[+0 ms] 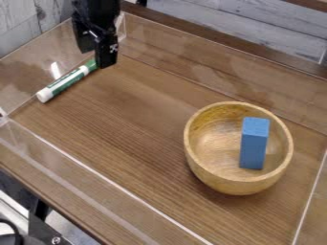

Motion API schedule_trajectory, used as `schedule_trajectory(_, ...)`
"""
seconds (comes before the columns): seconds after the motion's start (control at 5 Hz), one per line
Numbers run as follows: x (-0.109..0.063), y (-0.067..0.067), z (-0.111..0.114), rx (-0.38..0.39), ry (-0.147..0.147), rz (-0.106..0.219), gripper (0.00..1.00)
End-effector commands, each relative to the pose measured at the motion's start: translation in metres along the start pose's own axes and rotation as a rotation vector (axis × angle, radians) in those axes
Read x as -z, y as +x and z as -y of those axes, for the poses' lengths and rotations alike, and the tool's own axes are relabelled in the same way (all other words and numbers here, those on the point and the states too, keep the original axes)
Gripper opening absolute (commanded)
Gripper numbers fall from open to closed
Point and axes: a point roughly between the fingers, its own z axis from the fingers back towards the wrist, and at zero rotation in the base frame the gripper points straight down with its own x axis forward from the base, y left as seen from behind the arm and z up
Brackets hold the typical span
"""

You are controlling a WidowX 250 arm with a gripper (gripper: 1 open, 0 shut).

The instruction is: Put the green marker in the brown bowl

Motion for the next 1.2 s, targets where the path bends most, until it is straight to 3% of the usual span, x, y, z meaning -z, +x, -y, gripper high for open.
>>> schedule_trajectory(0.0, -0.015, 0.006, -0.020, -0.010, 0.058, 0.067, 1.00)
schedule_trajectory(0.6, 0.004, -0.001, -0.050, 0.028, 0.076, 0.102, 1.00)
schedule_trajectory(1.0, 0.015, 0.005, -0.057, 0.031, 0.057, 0.124, 1.00)
